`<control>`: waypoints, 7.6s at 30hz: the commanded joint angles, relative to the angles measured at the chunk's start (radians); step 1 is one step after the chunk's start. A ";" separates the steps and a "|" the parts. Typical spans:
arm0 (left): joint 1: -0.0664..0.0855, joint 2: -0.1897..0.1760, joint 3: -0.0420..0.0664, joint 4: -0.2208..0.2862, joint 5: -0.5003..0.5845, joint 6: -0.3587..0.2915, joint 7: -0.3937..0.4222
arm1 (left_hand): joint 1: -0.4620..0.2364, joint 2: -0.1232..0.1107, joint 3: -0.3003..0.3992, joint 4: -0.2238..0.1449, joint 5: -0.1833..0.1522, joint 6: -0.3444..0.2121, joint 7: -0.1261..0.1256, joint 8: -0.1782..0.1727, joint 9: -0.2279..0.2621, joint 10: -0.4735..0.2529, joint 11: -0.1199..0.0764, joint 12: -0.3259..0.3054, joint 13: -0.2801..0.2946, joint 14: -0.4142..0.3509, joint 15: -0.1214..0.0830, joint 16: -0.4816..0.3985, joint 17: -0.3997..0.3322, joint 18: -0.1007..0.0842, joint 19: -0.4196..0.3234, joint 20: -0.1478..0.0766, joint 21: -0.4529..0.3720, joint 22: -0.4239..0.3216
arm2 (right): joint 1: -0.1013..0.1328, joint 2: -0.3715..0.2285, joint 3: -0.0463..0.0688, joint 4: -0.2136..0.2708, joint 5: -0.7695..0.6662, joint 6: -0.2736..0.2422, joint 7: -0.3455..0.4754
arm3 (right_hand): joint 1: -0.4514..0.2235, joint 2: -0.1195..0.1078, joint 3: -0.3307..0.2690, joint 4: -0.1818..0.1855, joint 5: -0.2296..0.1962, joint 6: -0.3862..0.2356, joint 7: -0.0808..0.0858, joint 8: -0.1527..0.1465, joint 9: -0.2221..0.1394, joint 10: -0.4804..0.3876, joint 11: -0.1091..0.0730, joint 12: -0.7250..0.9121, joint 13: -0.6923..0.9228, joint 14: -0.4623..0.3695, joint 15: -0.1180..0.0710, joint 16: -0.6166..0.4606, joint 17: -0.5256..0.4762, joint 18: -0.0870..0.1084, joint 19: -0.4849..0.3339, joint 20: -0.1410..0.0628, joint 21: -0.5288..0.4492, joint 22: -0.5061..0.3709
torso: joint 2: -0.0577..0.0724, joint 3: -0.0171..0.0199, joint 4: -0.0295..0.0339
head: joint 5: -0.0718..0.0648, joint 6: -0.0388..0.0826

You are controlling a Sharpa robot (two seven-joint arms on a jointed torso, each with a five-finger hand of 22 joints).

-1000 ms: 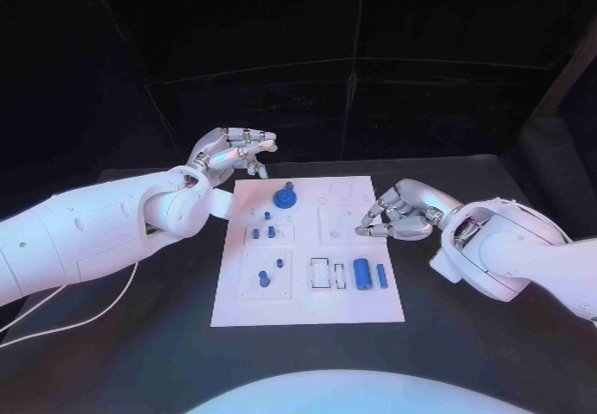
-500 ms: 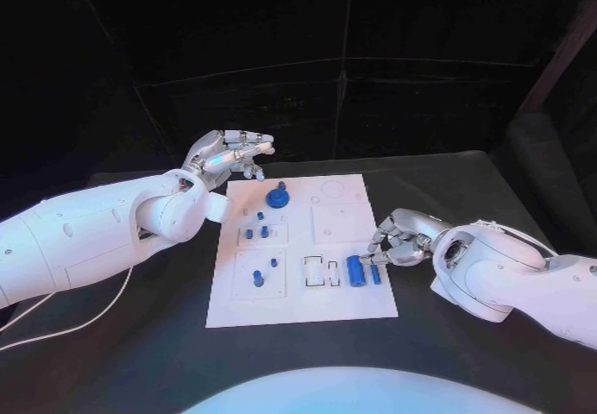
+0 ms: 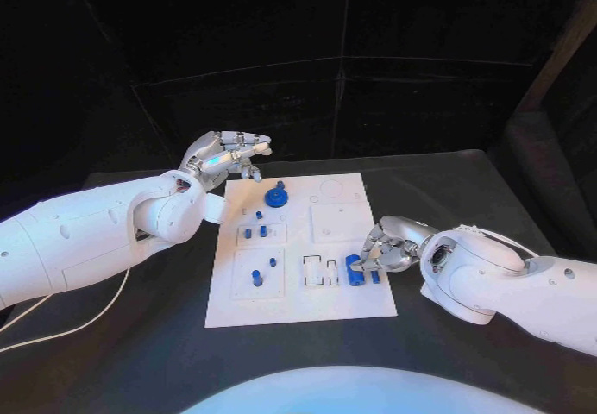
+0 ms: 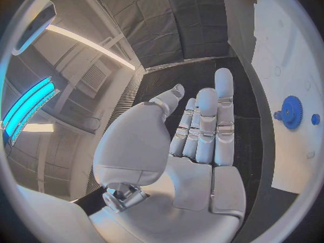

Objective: Assemble the parts on the task board

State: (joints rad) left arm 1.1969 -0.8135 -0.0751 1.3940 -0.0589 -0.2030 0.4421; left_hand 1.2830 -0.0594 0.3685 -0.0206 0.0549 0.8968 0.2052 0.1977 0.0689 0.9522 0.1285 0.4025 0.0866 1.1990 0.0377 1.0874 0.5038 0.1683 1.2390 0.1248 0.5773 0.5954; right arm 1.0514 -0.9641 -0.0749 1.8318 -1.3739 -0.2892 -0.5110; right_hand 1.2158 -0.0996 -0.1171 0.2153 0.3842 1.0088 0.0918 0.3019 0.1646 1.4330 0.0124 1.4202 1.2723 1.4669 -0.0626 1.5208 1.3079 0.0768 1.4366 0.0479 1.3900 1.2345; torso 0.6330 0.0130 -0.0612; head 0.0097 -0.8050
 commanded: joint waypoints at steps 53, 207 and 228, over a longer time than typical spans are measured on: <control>0.001 -0.009 0.000 0.006 0.002 0.016 -0.004 | 0.001 0.007 -0.007 -0.001 0.004 -0.011 -0.001 0.005 0.001 -0.013 0.001 0.005 0.001 -0.006 0.001 0.004 -0.003 0.013 0.000 0.009 -0.005 -0.001 | -0.044 0.042 0.001 0.020 0.117 -0.139 0.013 | 0.051 0.070 -0.052 0.064 0.093 -0.001 -0.013 0.076 0.041 0.017 -0.012 -0.003 0.041 0.075 -0.005 0.007 0.121 -0.008 0.006 -0.008 0.009 0.010 | 0.001 -0.0021 -0.0005 | 0.012 -0.003; -0.001 -0.006 -0.004 0.010 0.002 0.026 -0.011 | 0.006 0.009 -0.010 -0.005 0.004 -0.016 -0.001 0.012 0.001 -0.020 0.001 0.015 0.002 -0.007 0.001 0.007 -0.004 0.014 0.000 0.009 -0.006 -0.003 | -0.040 -0.020 0.002 -0.019 -0.061 -0.009 -0.094 | 0.049 0.082 -0.110 0.004 -0.115 0.000 -0.021 0.093 0.100 0.014 -0.018 -0.079 0.051 0.073 -0.009 -0.017 0.113 -0.007 0.001 -0.009 -0.002 0.005 | -0.002 0.0011 -0.0145 | -0.009 -0.003; -0.002 -0.005 -0.004 0.008 0.002 0.029 -0.013 | 0.006 0.009 -0.010 -0.005 0.004 -0.016 -0.001 0.012 0.001 -0.020 0.001 0.015 0.002 -0.007 0.001 0.007 -0.004 0.014 0.000 0.009 -0.006 -0.003 | -0.042 0.019 0.002 -0.044 -0.189 0.137 -0.139 | 0.144 0.091 -0.102 -0.056 -0.096 0.000 -0.019 0.090 0.112 0.006 -0.018 -0.092 0.047 0.072 -0.009 -0.022 0.108 -0.005 -0.006 -0.009 -0.011 -0.006 | -0.003 0.0002 -0.0140 | -0.010 -0.012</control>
State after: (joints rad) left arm 1.1937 -0.8195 -0.0799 1.4024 -0.0587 -0.1879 0.4243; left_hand 1.2875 -0.0550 0.3629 -0.0262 0.0549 0.8898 0.2053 0.2063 0.0685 0.9359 0.1304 0.4142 0.0874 1.1990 0.0377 1.0874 0.5010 0.1684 1.2390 0.1248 0.5773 0.5940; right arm 1.0144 -0.9457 -0.0678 1.7914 -1.5188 -0.2289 -0.6330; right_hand 1.3472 -0.0112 -0.2173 0.1637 0.2822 1.0061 0.0700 0.3948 0.2787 1.4449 -0.0071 1.3348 1.3120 1.4670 -0.0768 1.5031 1.3073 0.0776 1.4330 0.0373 1.3848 1.2296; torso 0.6308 0.0131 -0.0754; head 0.0022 -0.8176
